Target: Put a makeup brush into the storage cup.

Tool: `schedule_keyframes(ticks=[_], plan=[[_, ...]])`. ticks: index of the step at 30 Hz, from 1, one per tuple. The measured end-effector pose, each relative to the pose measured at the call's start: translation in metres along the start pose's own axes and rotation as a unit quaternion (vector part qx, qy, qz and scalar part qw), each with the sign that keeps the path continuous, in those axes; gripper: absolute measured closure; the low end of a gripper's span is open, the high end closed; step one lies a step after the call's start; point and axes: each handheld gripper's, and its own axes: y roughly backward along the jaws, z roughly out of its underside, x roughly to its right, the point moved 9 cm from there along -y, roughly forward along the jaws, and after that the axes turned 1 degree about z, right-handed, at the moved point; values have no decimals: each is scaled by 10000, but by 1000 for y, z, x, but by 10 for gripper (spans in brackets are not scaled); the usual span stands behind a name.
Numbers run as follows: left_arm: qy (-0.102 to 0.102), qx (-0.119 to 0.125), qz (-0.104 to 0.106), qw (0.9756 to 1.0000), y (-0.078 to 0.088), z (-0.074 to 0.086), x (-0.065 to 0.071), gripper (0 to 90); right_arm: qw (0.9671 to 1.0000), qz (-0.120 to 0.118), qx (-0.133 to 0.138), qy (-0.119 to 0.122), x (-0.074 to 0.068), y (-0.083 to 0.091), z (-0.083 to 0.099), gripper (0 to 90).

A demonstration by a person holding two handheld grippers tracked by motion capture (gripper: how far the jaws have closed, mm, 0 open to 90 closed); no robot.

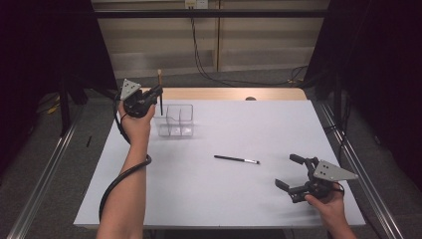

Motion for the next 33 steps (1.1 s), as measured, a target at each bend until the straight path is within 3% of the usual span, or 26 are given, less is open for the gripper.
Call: schedule_keyframes(ticks=[33], plan=[[96,-122,33,9999,0,17,1,839,10000,-22,-13,17,0,0,0,0]])
